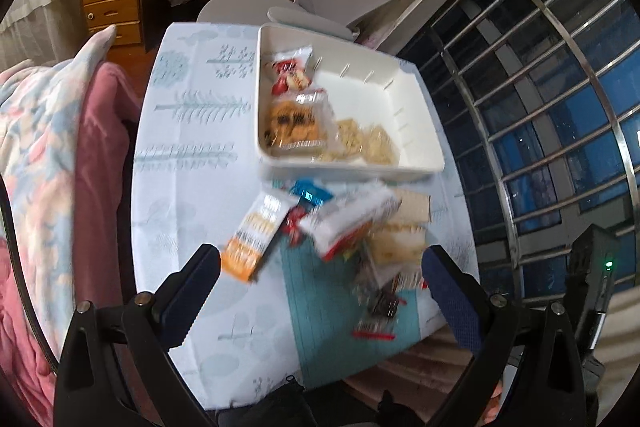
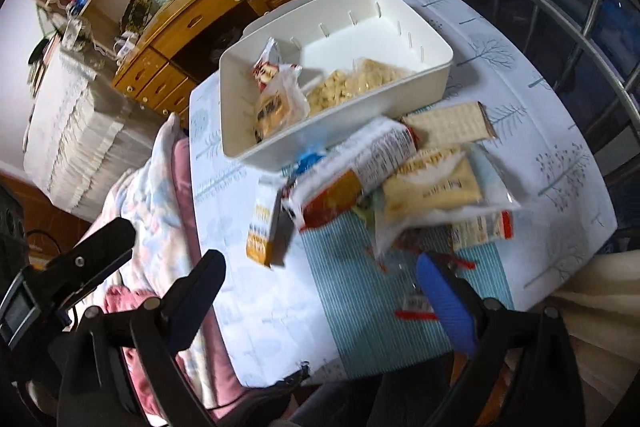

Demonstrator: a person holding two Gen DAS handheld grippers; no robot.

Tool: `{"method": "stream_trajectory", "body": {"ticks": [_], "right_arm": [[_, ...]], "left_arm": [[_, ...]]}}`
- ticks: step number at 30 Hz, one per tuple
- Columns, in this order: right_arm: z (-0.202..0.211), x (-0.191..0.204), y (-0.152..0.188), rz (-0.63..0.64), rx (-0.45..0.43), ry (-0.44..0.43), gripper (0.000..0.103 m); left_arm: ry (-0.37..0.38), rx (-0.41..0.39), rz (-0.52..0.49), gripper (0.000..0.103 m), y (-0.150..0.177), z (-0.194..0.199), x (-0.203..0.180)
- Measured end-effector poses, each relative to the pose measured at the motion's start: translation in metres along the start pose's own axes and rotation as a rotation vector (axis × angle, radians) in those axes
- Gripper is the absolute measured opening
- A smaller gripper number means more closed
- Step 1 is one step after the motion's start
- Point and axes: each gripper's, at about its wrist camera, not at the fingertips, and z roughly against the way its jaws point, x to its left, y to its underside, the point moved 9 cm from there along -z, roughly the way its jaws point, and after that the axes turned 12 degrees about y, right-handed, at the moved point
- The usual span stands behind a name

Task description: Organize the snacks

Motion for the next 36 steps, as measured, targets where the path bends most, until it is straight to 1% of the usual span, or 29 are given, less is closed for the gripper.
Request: {"method": "stream_trajectory", "body": {"ticks": [6,12,16,21,26,33,36], "right_arm": [[0.007,-0.014,0.028,0.040,-0.013,0.034,0.097],[0.003,-0.038,0.038,0.052,-0.022,0.069,0.097],[-0.008,-0.058,0.034,0.080,-0.023,0.102,0.097],[-0.013,-0.077,0.020,0.141,-0.062,0.116,0.097],[-0.020,-0.091,0.005,0.225,-0.069,0.093,0.097],[-0.038,-0.099,-0.019,0.349,-0.008,0.034,0.097],[-0.043,-0.099,-0.027,0.419,0.005,0.014,0.097]], "left_arm": [[-0.044,0.024,0.002,0.100,0.037,0.001,0.006],[-0.087,0.047,-0.005,0.100,0.059,-0.005,0.001],[-0.113,0.063,0.001,0.100,0.067,-0.014,-0.008],[-0.133,0.063,0.031,0.100,0.072,-0.023,-0.019],[-0.166,0.051,0.094,0.100,0.071,-0.032,-0.023],[-0.186,0.044,0.209,0.100,0.068,-0.056,-0.032],[-0.185,0.054,0.270,0.100,0.071,-0.073,-0.037]]}}
